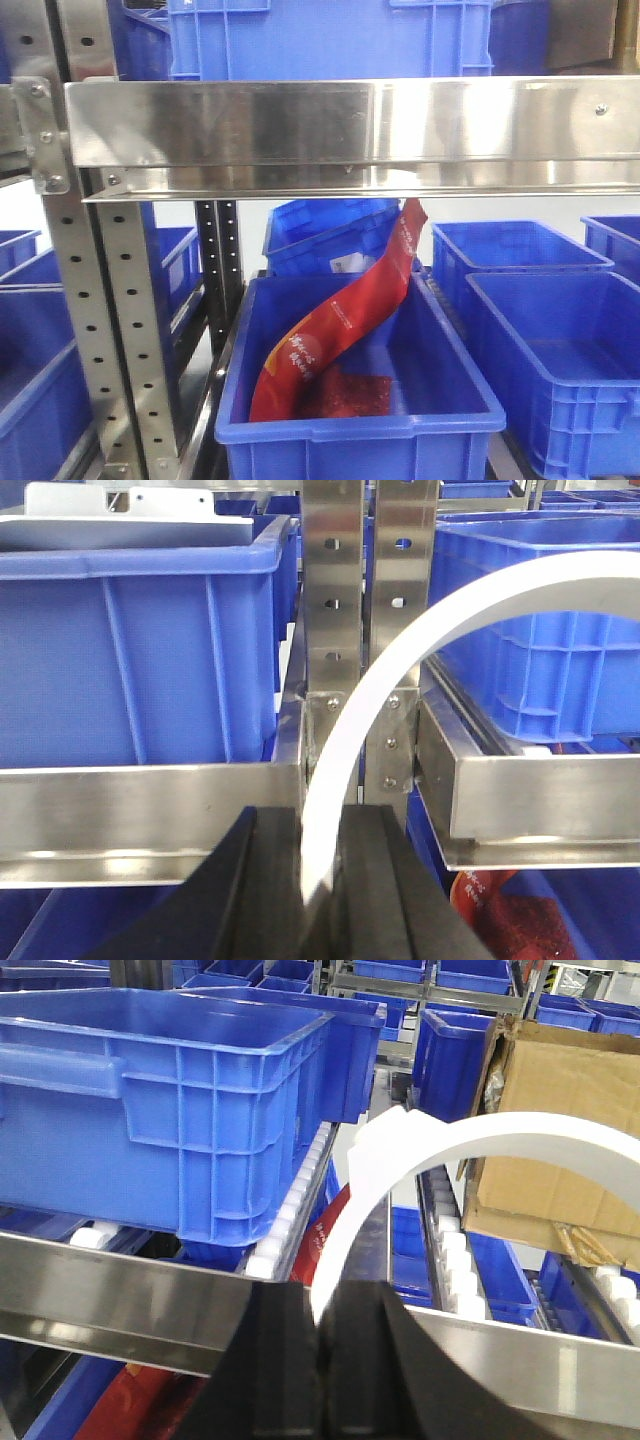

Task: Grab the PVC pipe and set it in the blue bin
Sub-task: 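Approach the blue bin on the shelf holding both pipe pieces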

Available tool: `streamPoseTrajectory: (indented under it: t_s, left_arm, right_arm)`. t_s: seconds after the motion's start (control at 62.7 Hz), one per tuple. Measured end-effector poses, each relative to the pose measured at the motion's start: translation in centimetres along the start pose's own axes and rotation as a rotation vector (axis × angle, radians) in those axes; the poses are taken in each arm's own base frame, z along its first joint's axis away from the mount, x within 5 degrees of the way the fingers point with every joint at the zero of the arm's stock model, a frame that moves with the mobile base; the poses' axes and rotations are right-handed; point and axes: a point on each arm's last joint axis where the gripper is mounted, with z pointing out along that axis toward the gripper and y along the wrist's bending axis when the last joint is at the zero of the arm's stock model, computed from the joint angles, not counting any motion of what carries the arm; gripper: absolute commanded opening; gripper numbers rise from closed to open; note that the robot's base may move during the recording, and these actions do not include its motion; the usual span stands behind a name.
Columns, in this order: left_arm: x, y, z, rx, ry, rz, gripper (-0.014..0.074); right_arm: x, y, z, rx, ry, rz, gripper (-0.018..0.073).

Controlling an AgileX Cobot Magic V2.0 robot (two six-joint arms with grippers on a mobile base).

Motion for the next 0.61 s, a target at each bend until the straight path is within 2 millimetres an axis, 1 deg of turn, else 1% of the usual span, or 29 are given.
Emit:
streamPoseTrajectory:
  t_s: [0.606]
  left_arm:
    - [0.00, 0.00, 0.00, 0.000, 0.000, 0.000, -0.0111]
  right_arm:
    - [0.00, 0.00, 0.00, 0.000, 0.000, 0.000, -0.0154]
